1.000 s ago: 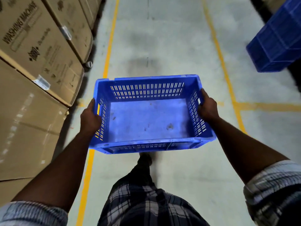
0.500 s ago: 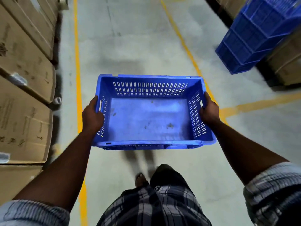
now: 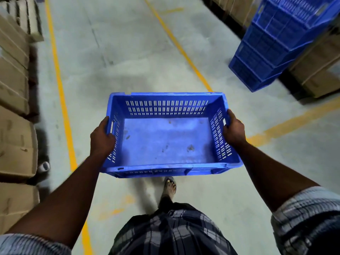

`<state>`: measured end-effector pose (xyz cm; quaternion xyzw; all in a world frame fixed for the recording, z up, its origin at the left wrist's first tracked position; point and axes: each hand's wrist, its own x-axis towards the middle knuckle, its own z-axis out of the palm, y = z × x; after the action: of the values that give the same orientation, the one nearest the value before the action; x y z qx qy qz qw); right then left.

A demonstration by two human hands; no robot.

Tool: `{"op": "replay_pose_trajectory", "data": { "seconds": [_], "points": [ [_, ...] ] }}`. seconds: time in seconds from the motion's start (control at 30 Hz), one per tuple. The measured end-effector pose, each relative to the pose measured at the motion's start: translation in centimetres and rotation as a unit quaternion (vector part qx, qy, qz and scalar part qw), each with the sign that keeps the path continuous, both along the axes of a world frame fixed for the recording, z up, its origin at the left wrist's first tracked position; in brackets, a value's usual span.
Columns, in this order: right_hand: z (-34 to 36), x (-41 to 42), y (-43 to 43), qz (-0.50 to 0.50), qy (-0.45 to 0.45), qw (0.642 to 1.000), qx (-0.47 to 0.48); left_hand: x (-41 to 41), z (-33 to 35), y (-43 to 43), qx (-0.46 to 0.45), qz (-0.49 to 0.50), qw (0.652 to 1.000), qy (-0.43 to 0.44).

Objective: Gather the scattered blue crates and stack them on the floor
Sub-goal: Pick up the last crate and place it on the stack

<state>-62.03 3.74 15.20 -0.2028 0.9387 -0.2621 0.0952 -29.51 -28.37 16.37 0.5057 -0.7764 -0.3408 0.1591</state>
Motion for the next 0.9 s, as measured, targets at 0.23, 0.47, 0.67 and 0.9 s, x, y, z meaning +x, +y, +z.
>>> {"op": "replay_pose_trajectory", "data": {
  "seconds": [0.23,0.47,0.67,0.9],
  "points": [
    [1.5,-9.0,-7.6,-0.053,0.020,0.998,0.003,-12.6,2.5,-9.9,-0.028,-0.052,0.998,0.010],
    [0.1,-17.0,-15.1,-0.132,0.004,0.991,0.029,-25.5,0.5,-20.3,0.011,-0.091,0.996,-0.002],
    [-0.9,-23.7,-22.1,-0.213,0.009,0.977,0.032,-37.2,0.3,-29.3,0.002,-0.163,0.987,0.005],
    [-0.4,-30.7,-26.7,-0.281,0.014,0.959,0.012,-50.8,2.0,-36.3,0.005,-0.233,0.972,-0.034]
  ]
}}
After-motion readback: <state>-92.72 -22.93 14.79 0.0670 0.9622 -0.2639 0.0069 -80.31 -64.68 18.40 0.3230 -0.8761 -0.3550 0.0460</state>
